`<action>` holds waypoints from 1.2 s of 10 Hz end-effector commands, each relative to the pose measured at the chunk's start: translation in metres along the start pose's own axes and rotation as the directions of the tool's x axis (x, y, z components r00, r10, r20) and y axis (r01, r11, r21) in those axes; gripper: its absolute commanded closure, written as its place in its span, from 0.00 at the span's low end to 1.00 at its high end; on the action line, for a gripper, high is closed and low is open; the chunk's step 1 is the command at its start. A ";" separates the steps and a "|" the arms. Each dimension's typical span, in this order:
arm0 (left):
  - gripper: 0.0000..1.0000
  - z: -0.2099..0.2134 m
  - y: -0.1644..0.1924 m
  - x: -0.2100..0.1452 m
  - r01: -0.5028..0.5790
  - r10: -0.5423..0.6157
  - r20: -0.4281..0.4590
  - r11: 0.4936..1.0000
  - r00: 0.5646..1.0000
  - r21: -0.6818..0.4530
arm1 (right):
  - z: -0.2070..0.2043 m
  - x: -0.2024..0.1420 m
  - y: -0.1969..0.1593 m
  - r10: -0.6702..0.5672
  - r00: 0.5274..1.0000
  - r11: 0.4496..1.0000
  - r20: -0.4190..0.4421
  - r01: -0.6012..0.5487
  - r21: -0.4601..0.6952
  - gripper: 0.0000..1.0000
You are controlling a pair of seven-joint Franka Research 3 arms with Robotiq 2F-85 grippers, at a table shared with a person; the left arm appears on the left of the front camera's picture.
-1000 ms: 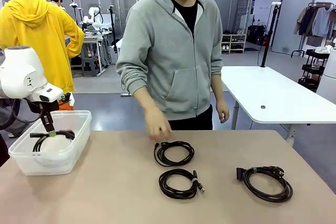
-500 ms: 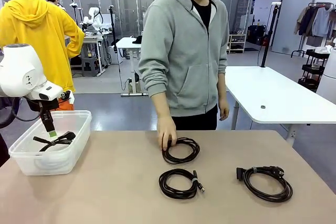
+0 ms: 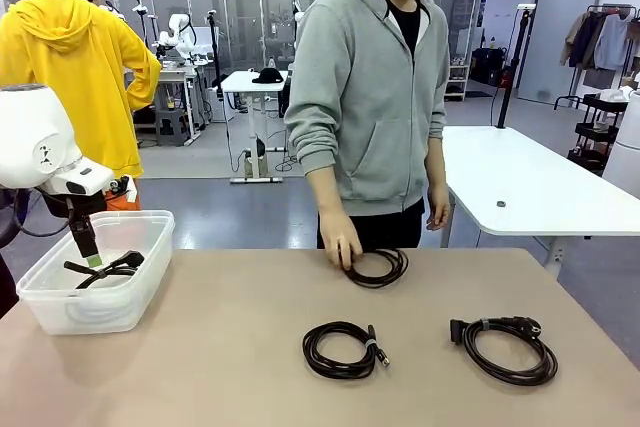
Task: Organize and store the cables.
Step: Place the Power Cable into the Organizing box.
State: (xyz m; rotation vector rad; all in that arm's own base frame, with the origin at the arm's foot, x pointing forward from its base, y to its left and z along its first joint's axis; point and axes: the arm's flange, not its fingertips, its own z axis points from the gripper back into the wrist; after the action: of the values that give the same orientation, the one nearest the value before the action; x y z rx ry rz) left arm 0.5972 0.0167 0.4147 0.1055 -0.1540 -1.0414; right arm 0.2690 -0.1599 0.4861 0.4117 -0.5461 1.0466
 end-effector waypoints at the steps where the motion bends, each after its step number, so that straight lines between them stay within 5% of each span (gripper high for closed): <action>1: 0.00 -0.002 0.007 0.005 0.006 -0.006 -0.006 1.000 1.000 0.008 | 0.001 0.002 0.002 -0.022 1.000 1.000 0.002 0.022 0.003 0.00; 12: 0.00 -0.002 0.007 0.005 0.006 -0.006 -0.006 1.000 1.000 0.008 | 0.001 0.002 0.002 -0.022 1.000 1.000 0.002 0.022 0.003 0.00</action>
State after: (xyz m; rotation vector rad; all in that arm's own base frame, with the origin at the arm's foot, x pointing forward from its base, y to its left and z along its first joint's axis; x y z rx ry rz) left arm 0.6025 0.0155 0.4134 0.1092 -0.1537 -1.0465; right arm 0.2691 -0.1599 0.4861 0.4117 -0.5461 1.0466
